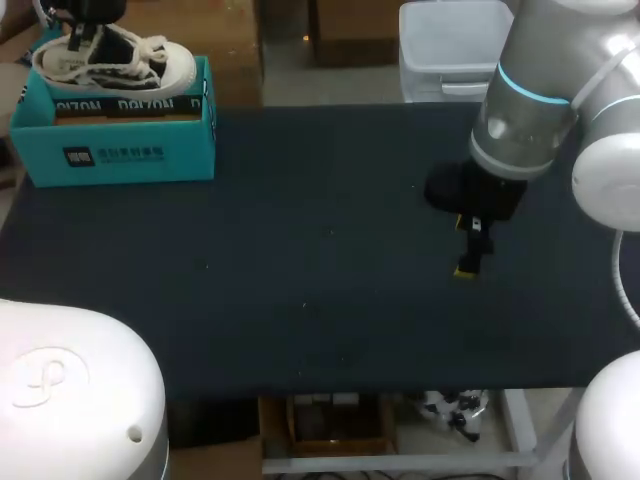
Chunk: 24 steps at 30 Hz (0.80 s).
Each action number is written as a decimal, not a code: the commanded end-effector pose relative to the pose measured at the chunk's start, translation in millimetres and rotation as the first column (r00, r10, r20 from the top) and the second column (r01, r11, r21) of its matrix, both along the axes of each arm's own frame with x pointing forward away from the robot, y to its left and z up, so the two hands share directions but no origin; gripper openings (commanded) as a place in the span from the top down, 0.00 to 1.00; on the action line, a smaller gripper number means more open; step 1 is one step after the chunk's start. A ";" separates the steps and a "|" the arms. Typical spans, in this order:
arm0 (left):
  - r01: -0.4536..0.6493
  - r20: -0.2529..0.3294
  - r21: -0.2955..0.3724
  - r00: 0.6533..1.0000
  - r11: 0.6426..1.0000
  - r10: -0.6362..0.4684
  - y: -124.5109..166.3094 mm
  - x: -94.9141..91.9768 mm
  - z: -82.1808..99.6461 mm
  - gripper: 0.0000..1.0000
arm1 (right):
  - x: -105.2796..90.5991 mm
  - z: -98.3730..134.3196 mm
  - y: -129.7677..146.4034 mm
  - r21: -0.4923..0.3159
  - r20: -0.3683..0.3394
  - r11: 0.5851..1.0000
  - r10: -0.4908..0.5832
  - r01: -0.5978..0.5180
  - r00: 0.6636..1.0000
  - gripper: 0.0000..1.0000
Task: Open the shoe tongue, take the insole out of the shoe, put the insole back into the shoe, and pack the shoe into the shoebox
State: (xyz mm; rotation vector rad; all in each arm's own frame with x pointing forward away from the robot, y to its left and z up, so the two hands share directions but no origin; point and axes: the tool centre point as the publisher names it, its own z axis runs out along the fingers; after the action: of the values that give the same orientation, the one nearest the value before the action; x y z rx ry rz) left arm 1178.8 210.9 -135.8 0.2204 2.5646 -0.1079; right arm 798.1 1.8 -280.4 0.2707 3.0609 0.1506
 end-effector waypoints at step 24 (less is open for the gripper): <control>-0.024 -0.210 0.042 0.977 0.999 0.032 25.1 66.6 -130.7 0.08 | -0.8 0.4 -0.6 0.000 0.001 1.000 0.000 0.000 1.000 0.00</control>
State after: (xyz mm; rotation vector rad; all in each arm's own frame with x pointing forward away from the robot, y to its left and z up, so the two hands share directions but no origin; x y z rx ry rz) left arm 1237.3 235.5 -258.4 0.1975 2.7719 -0.0630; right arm 798.1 1.8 -280.5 0.2706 3.0606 0.1508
